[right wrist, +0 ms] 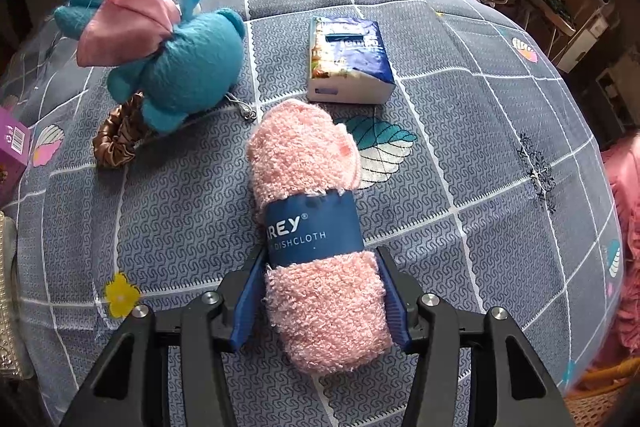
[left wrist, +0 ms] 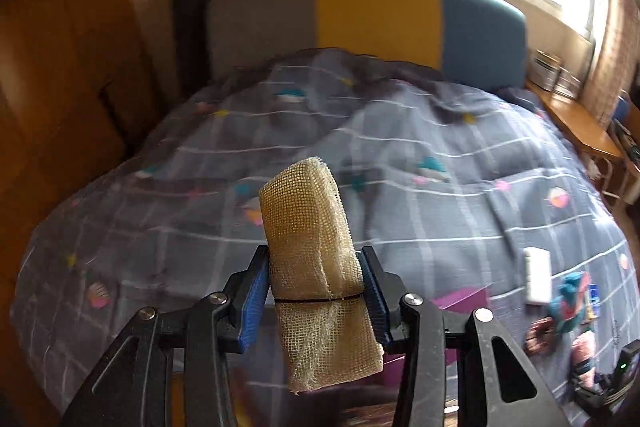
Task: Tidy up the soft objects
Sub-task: 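Carry the beige mesh scrubber with the left gripper and drop it into the gold tray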
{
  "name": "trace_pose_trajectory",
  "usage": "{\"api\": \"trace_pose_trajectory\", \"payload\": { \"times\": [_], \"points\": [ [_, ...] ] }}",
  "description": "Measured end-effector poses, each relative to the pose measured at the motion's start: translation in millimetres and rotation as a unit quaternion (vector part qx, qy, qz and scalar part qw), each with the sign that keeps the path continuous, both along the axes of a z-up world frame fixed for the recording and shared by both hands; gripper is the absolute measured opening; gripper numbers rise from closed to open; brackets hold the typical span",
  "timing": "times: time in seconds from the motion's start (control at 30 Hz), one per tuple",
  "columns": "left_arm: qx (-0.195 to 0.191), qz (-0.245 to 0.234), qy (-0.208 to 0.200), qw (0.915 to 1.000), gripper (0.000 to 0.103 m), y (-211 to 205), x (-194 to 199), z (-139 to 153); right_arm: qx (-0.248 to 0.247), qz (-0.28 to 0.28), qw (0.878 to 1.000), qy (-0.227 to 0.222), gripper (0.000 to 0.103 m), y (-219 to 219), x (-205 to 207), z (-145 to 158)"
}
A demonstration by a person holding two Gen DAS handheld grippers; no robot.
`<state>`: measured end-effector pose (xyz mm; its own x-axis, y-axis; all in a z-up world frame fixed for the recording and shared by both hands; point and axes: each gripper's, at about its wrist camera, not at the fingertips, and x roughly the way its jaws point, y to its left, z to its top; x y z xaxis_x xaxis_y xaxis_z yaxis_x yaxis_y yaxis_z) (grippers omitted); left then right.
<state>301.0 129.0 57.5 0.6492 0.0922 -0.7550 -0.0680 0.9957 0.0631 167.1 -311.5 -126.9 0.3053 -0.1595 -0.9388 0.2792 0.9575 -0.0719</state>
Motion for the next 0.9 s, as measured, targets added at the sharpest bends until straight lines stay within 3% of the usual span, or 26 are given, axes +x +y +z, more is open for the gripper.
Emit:
{"api": "trace_pose_trajectory", "payload": {
  "times": [0.1,0.23,0.47,0.67,0.9],
  "points": [
    [0.003,0.016,-0.010,0.9998,0.044,43,-35,-9,-0.002,0.002,1.000,0.000,0.055,3,0,-1],
    [-0.026,0.033,-0.019,0.9989,0.044,95,-99,-28,-0.013,0.009,1.000,0.001,0.055,8,0,-2],
    [-0.078,0.079,-0.018,0.9937,0.044,152,-195,-62,-0.017,0.009,1.000,-0.005,0.056,12,-5,-7],
    [-0.051,0.107,-0.025,0.9926,0.044,162,-252,-80,-0.038,0.018,0.999,-0.010,0.056,19,-11,-7],
    [-0.030,0.122,-0.048,0.9909,0.045,157,-289,-87,-0.085,0.044,0.995,-0.014,0.056,37,-16,-2]
  ]
}}
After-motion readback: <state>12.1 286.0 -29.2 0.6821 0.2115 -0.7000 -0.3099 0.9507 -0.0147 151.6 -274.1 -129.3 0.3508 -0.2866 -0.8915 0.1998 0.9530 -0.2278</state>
